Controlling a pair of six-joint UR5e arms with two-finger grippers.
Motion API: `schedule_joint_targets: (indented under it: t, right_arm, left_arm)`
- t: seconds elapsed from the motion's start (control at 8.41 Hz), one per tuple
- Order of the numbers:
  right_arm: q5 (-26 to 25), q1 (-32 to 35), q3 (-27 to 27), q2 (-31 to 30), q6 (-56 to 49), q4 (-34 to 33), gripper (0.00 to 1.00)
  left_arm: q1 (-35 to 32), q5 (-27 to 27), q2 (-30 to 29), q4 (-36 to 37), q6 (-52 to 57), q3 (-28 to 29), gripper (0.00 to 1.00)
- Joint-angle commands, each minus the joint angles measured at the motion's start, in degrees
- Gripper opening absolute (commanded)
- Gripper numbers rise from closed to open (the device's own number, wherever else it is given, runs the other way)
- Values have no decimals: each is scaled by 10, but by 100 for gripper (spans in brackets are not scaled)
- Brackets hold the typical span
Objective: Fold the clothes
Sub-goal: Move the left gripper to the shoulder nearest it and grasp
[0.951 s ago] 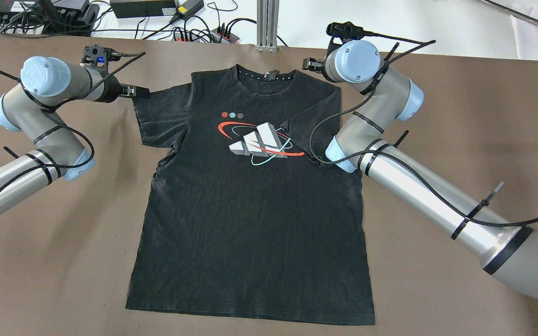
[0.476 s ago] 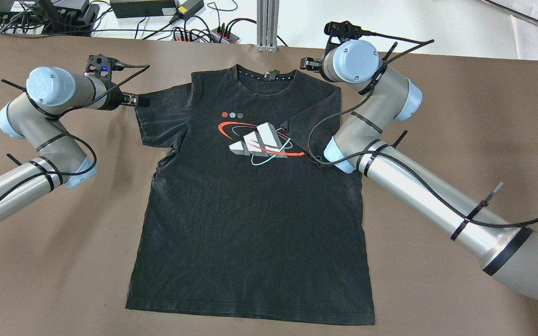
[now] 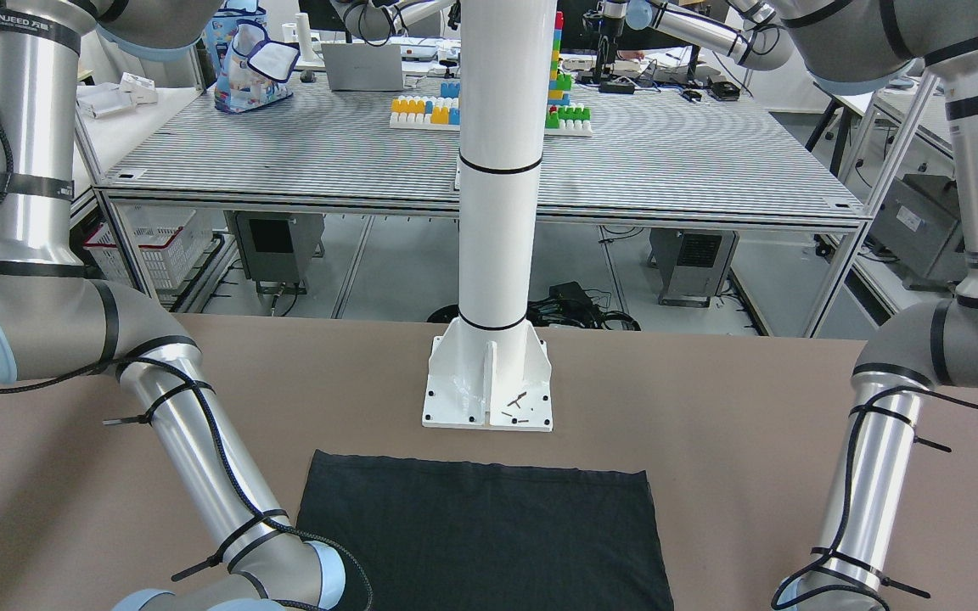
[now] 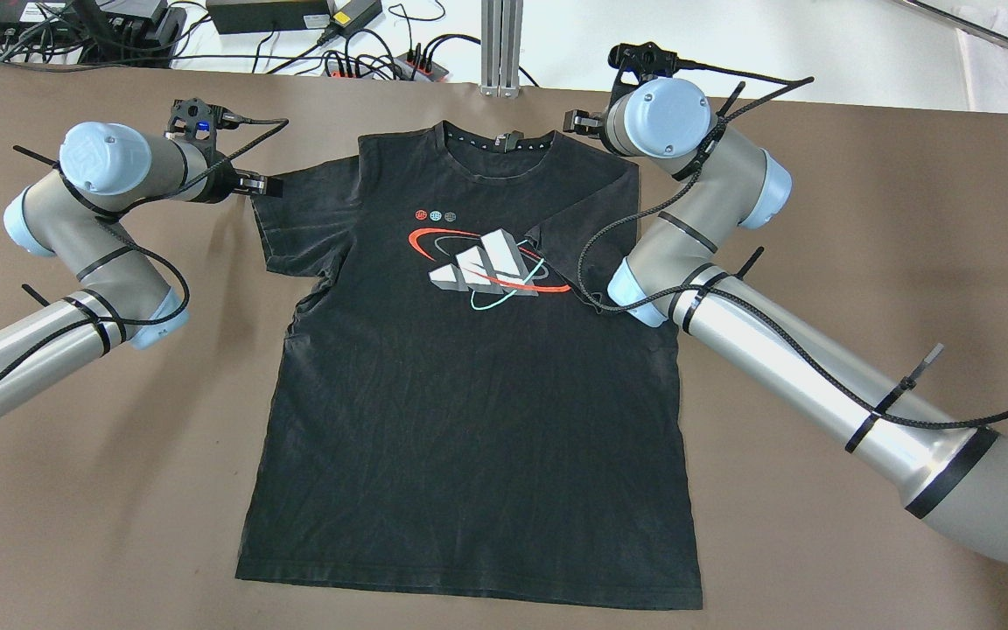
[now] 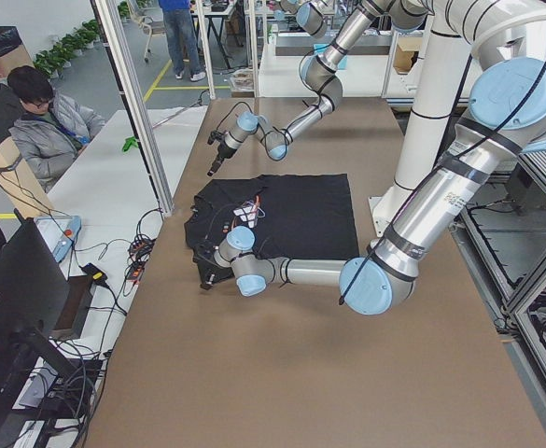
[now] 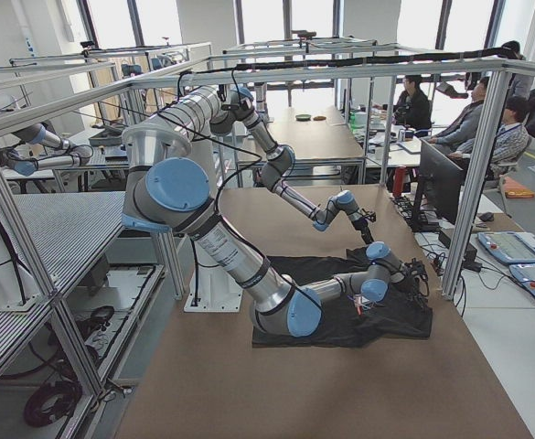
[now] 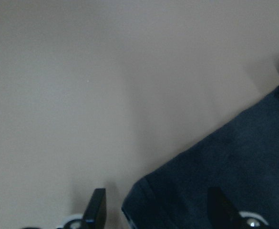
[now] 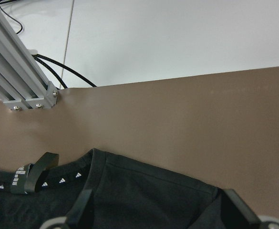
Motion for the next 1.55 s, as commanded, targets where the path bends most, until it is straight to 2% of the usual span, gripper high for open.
schedule_joint_targets:
  t: [0.0,0.24,0.71,0.83,0.95,1.43]
  right_arm:
    - [-1,0,0,0,0,0,94]
    - [-2,0,0,-1,0,0,94]
    - [-3,0,0,-2,1,0,94]
    - [-3,0,0,-2,1,0,94]
    - [-3,0,0,-2,1,0,94]
    - [-3,0,0,-2,1,0,94]
  left_arm:
    - [4,7,-3,0,0,6,76]
    - [4,7,-3,0,0,6,68]
    - [2,6,-2,0,2,6,33]
    - [1,6,-2,0,2,6,21]
    - [1,6,-2,0,1,5,1]
    - [-11,0,-26,30,-9,-2,0]
